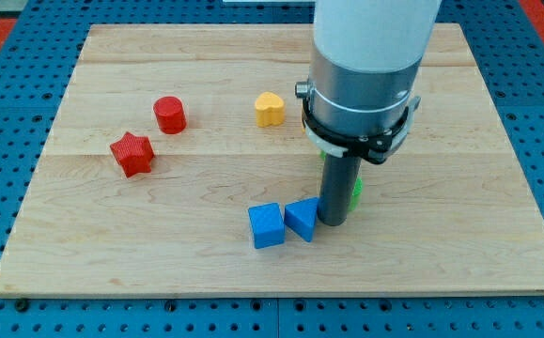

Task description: Point your arm to the blue cube

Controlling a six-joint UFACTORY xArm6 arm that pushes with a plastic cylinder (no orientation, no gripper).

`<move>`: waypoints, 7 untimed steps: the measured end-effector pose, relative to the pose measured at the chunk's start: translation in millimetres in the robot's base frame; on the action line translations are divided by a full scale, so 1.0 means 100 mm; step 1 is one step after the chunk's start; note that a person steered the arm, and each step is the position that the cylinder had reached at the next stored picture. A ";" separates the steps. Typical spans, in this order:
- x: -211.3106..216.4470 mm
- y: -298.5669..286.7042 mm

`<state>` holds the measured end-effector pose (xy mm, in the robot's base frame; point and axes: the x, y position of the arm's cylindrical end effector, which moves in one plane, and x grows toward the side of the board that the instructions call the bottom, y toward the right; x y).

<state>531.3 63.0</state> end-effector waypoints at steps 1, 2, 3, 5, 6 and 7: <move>0.11 0.13; 0.33 0.18; 0.49 -0.08; 0.40 -1.59; -0.03 -1.66; -0.20 -1.46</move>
<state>510.9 -83.2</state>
